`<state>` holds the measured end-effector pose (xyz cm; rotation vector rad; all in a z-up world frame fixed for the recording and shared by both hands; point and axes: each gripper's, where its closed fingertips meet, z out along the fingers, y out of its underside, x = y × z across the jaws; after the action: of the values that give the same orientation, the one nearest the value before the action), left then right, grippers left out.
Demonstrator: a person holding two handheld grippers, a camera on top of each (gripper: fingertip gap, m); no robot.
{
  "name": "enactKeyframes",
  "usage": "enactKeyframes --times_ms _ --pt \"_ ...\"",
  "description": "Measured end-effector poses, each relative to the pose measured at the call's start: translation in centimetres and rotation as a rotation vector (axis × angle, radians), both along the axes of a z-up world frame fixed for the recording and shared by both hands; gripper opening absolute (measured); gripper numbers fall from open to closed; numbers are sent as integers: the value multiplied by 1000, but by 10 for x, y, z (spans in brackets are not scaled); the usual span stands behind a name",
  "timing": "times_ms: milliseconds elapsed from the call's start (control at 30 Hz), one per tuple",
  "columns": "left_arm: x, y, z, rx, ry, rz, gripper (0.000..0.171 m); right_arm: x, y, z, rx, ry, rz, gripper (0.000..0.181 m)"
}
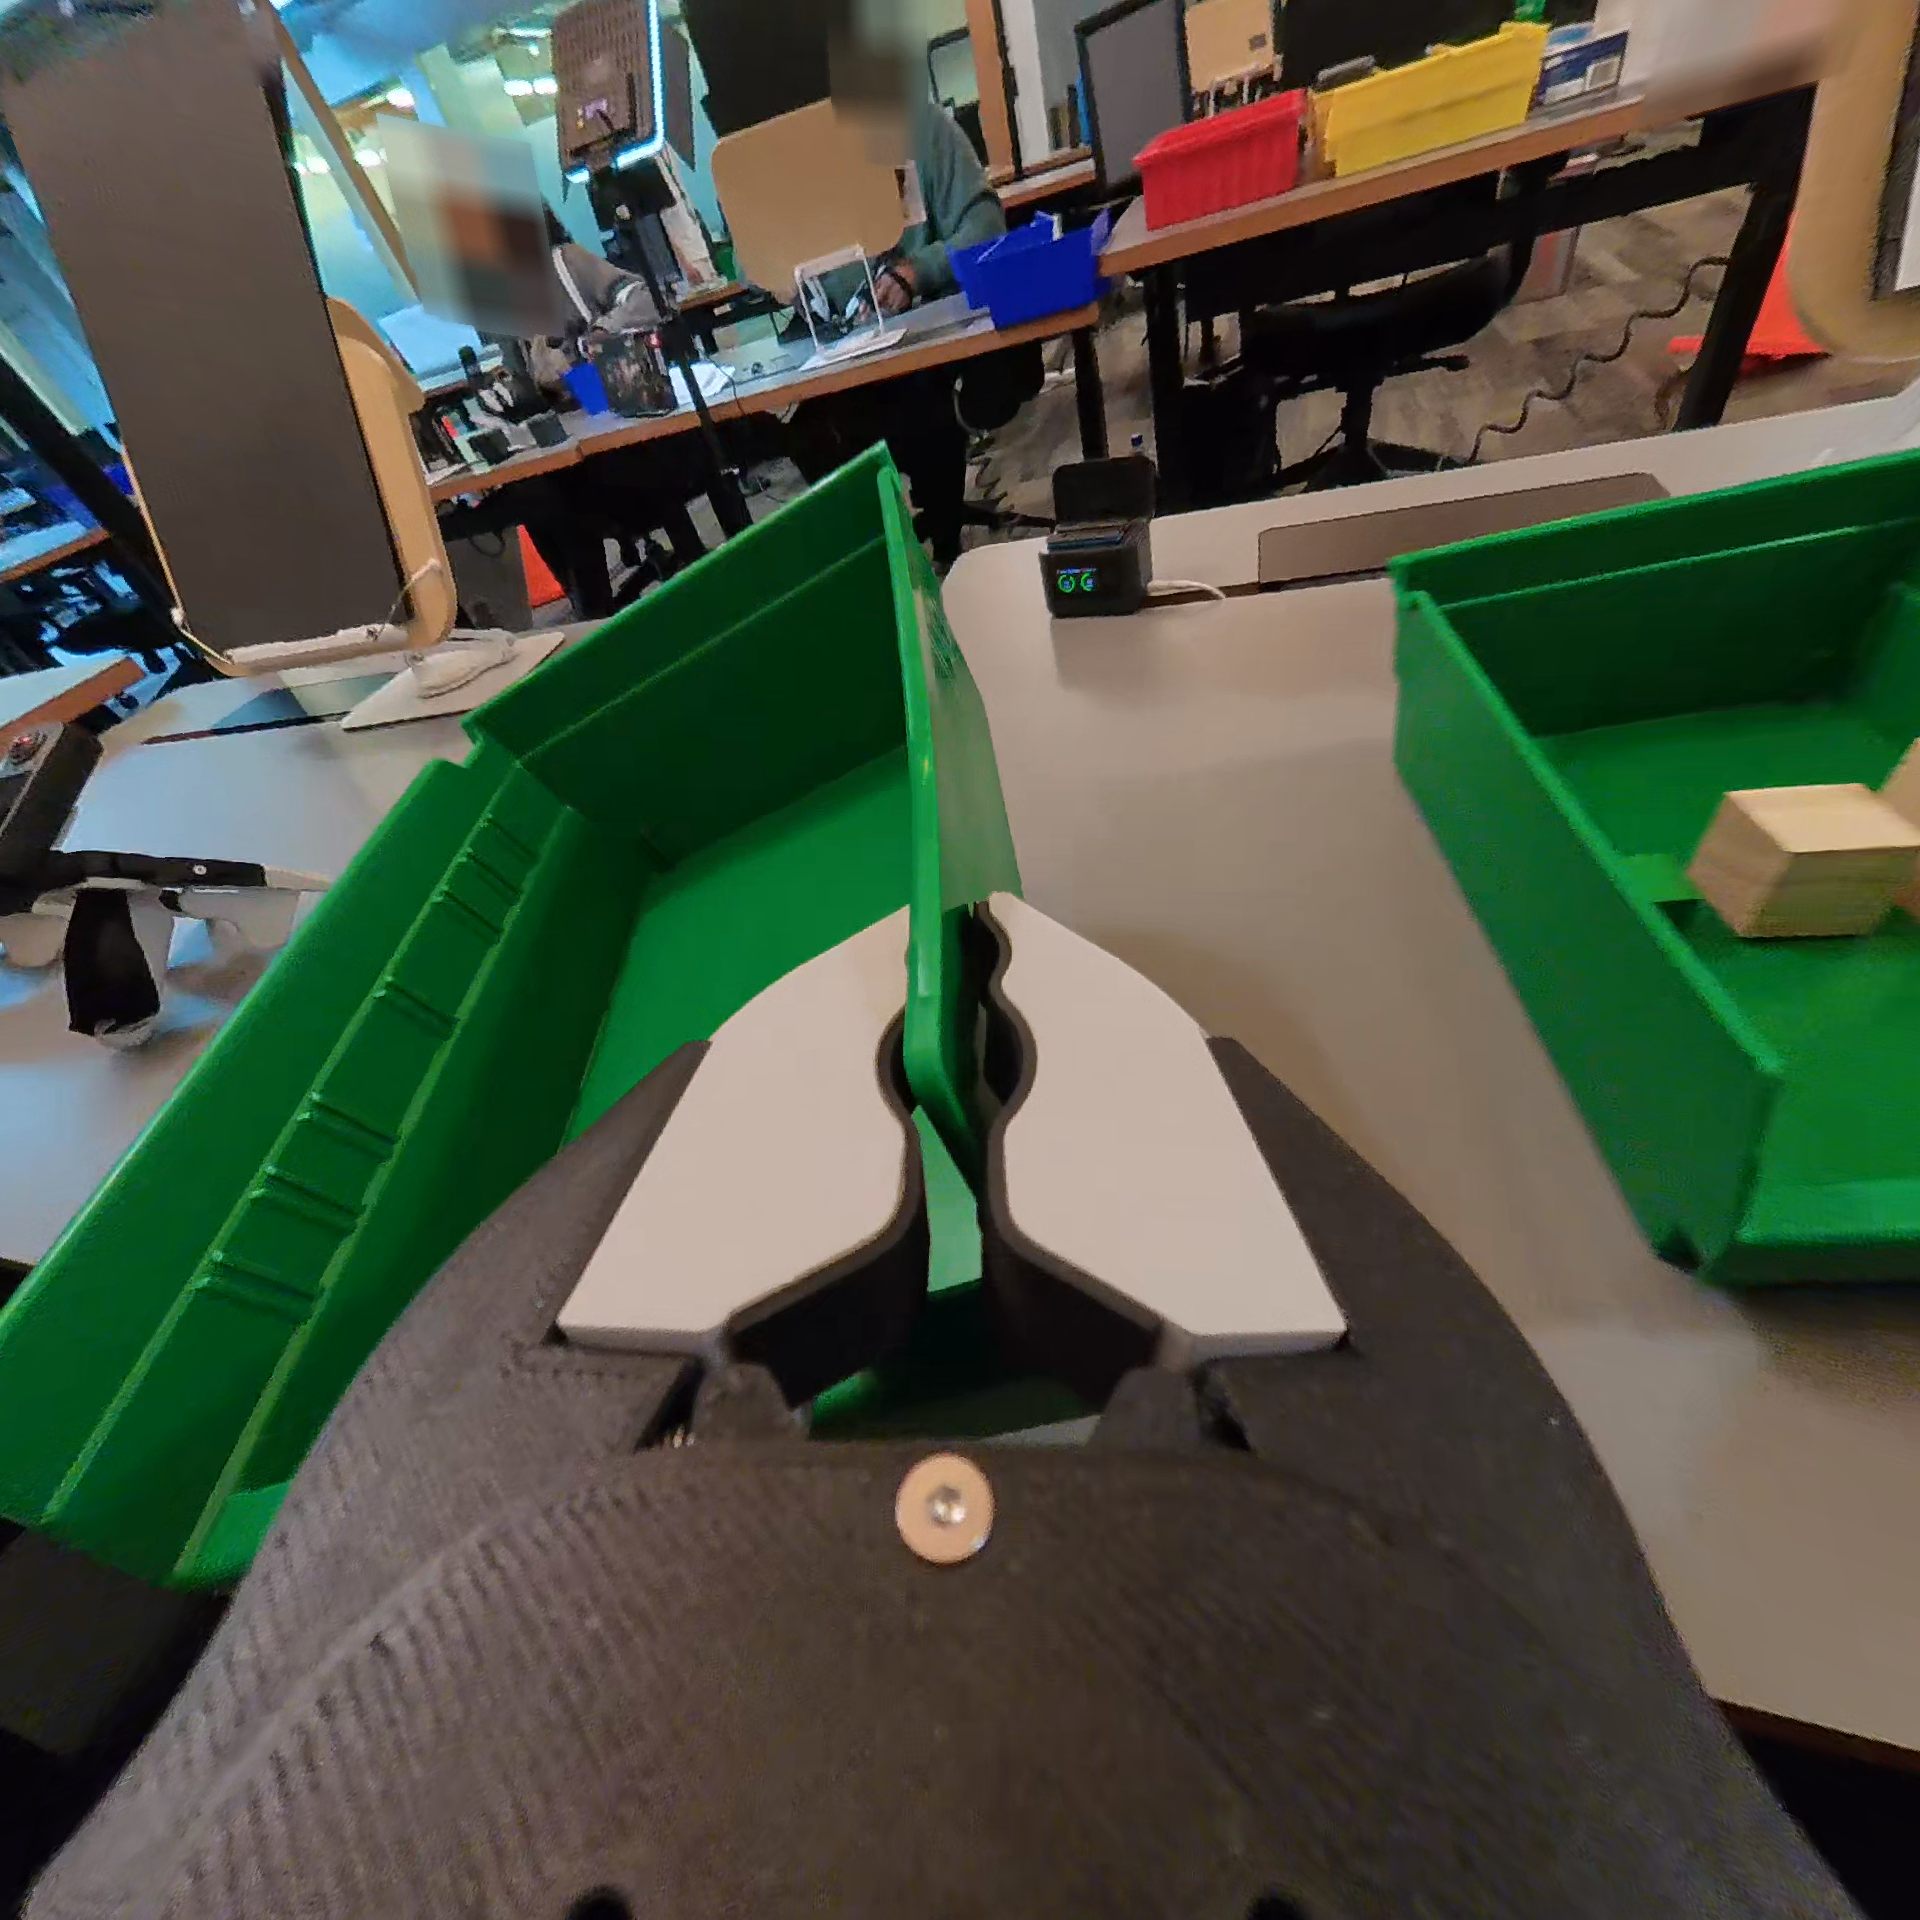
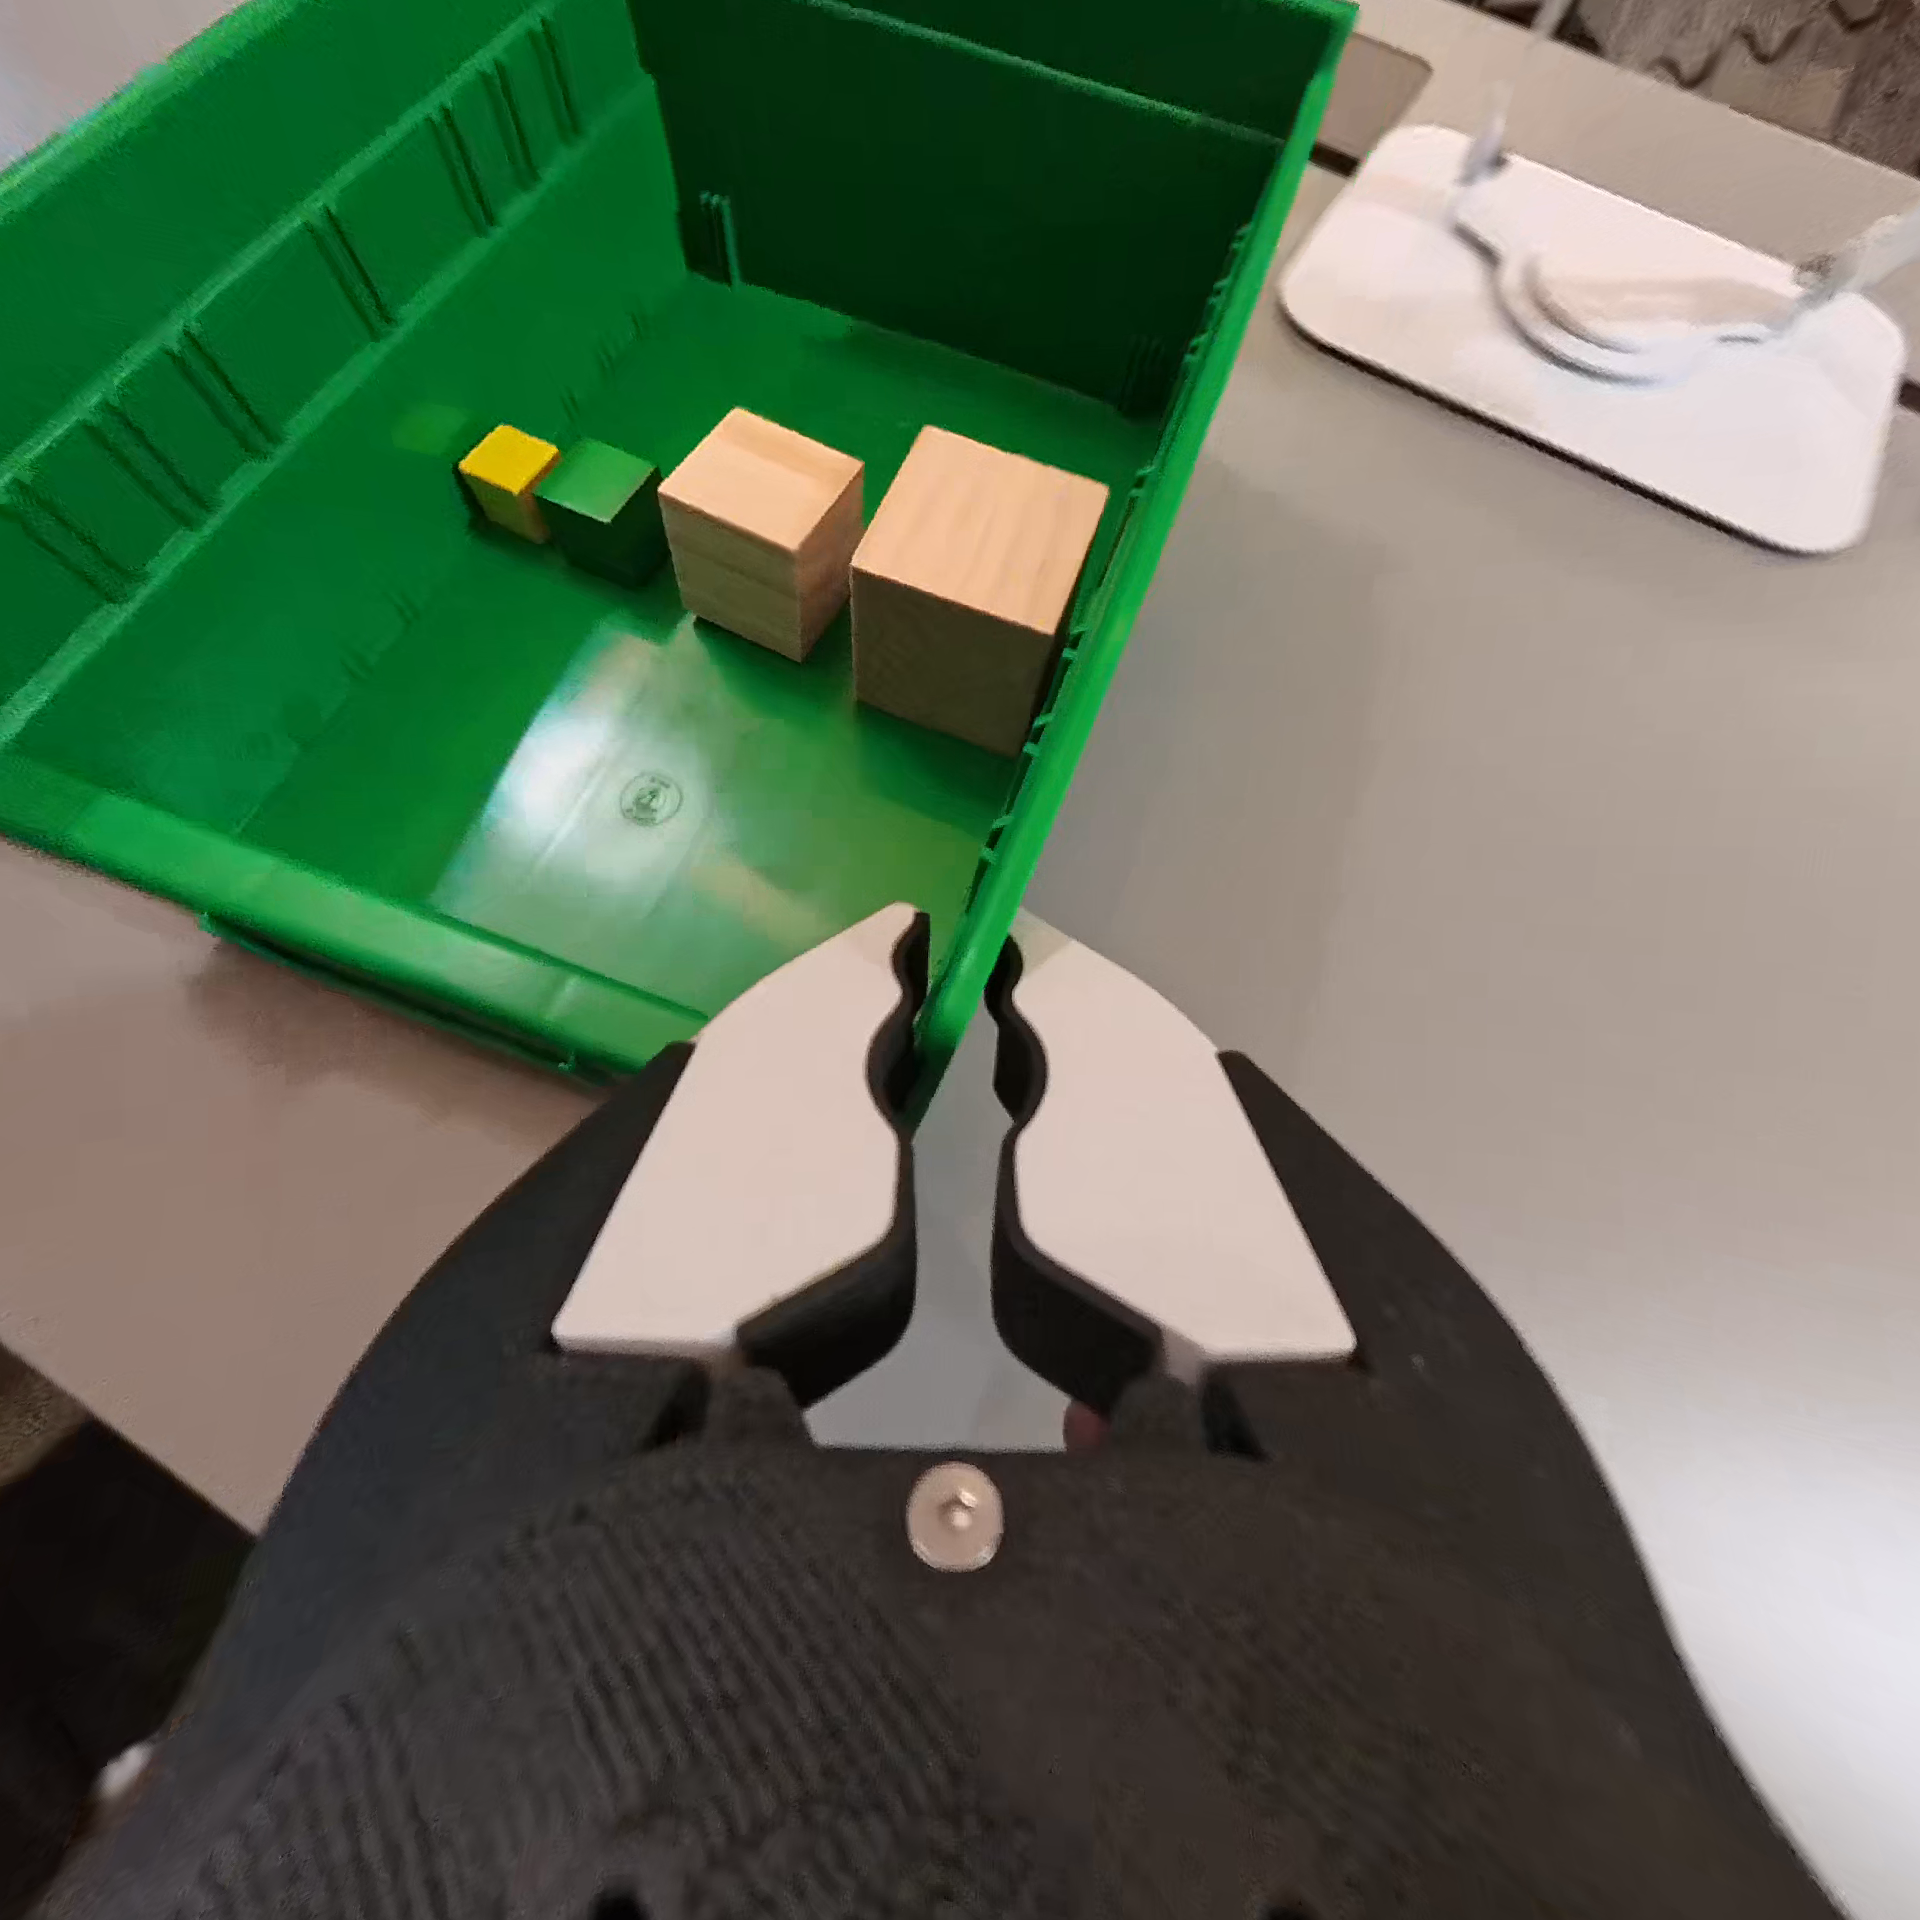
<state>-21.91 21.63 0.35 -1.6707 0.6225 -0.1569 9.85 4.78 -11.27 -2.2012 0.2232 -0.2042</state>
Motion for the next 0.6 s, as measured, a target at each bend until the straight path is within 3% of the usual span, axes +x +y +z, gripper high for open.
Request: enactKeyframes --times_ms 233,600 --pt "-6 13 -16 -28 -9 -15 3 -60 67 -1 39 55 25 8" --pt "-44 9 28 130 14 89 3 -160 128 1 46 65 154 20"
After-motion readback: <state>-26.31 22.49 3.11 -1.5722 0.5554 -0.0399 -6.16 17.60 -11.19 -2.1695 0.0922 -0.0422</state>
